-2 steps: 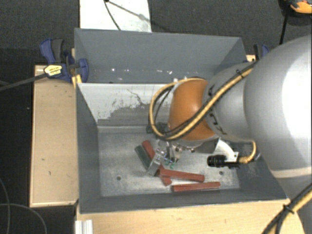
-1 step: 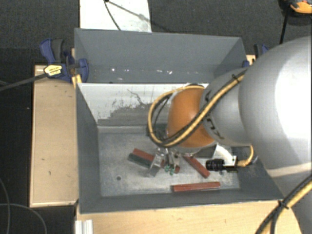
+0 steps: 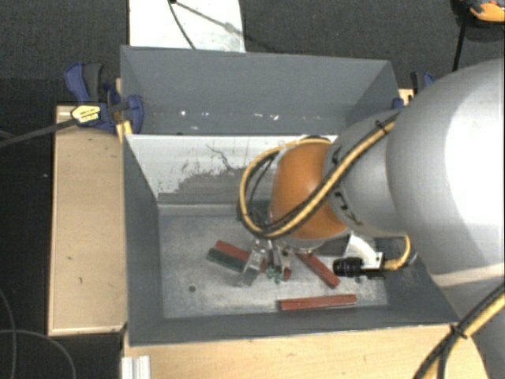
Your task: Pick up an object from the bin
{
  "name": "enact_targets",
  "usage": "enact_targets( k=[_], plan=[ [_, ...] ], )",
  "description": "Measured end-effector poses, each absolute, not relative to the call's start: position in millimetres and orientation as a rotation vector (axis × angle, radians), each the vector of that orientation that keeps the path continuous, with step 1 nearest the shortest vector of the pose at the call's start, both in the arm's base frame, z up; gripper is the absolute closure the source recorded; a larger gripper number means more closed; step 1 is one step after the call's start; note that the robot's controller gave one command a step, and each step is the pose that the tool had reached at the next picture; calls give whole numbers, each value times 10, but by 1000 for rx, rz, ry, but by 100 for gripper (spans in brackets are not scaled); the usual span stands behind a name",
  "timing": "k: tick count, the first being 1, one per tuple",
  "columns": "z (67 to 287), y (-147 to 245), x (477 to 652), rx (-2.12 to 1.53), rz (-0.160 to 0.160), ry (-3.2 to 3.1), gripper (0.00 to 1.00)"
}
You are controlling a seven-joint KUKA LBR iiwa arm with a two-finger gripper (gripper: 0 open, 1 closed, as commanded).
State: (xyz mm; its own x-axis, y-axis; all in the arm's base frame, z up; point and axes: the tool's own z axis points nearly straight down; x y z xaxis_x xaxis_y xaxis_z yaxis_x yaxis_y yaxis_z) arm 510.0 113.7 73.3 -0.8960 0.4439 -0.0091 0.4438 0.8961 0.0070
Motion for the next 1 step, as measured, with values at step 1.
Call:
enact_targets(
  k=[1],
  plan=[
    [738,1138,5102,715,7,3049,100]
  ],
)
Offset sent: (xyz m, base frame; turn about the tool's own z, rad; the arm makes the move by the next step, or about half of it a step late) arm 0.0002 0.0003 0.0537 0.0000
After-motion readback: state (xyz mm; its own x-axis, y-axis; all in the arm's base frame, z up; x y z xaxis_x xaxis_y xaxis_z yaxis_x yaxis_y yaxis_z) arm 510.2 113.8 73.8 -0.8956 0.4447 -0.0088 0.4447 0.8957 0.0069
